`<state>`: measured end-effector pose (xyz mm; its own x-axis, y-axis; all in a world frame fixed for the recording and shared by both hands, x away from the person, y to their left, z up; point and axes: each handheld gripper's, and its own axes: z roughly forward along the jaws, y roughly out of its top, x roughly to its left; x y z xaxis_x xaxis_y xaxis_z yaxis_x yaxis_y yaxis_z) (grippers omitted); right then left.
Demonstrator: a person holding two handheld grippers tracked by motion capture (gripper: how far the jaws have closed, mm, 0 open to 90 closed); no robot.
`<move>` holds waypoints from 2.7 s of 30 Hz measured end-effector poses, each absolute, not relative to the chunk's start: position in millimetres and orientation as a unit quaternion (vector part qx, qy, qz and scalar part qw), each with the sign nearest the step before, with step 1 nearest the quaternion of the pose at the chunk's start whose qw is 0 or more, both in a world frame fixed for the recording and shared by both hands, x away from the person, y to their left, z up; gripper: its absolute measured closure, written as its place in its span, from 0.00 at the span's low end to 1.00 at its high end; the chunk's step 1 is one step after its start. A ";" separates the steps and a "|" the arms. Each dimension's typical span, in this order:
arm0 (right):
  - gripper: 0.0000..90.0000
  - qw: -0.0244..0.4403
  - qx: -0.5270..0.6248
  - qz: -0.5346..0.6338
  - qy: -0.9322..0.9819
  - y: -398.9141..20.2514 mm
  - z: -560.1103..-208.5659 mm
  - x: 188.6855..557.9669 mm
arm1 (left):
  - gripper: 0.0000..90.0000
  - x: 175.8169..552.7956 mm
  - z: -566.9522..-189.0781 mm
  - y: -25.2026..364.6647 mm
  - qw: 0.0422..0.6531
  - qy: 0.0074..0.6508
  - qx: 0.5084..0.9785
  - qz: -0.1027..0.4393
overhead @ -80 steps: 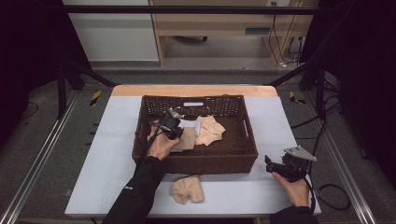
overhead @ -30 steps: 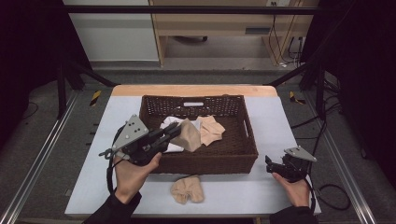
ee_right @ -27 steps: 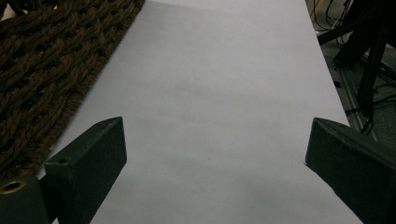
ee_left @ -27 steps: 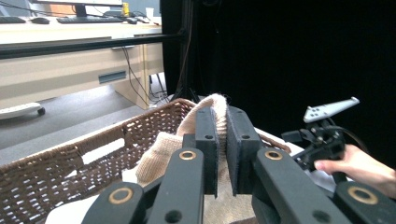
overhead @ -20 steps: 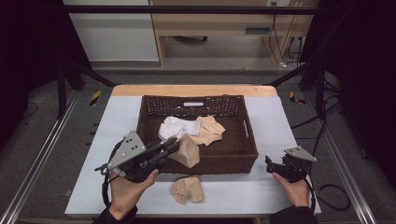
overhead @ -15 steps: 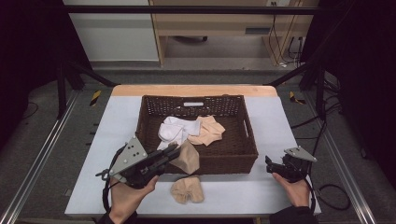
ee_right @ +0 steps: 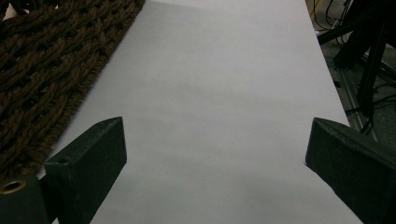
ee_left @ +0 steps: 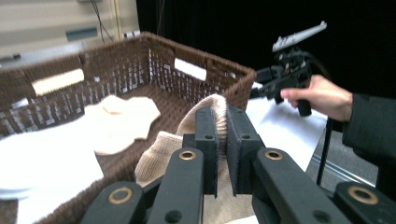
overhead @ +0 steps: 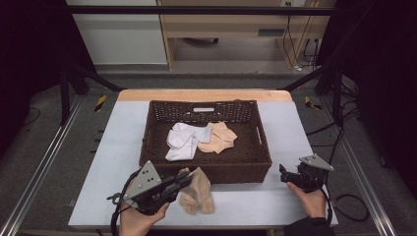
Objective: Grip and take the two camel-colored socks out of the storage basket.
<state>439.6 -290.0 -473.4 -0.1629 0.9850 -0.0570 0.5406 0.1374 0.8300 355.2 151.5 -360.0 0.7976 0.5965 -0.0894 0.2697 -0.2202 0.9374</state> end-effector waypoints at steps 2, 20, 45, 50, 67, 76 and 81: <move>0.06 0.323 0.561 0.343 0.680 -289.8 -473.4 439.4 | 0.93 355.0 -371.1 150.4 0.547 0.287 0.774 0.137; 0.06 0.324 0.560 0.343 0.681 -290.0 -473.1 439.5 | 0.93 365.7 -419.5 141.0 0.495 0.315 0.800 0.124; 0.06 0.324 0.558 0.340 0.684 -289.4 -473.9 440.5 | 0.86 379.2 -457.2 129.7 0.459 0.325 0.816 0.135; 0.06 0.324 0.558 0.341 0.683 -289.6 -473.6 440.4 | 0.69 377.8 -451.6 132.3 0.477 0.321 0.807 0.134; 0.06 0.326 0.559 0.344 0.680 -290.7 -472.7 439.4 | 0.44 371.8 -446.5 168.2 0.479 0.353 0.790 0.150; 0.06 0.327 0.559 0.345 0.679 -290.8 -472.4 439.0 | 0.43 371.3 -454.5 190.6 0.465 0.371 0.786 0.167; 0.06 0.327 0.560 0.345 0.679 -291.3 -472.3 439.2 | 0.43 371.4 -458.2 206.1 0.455 0.383 0.783 0.182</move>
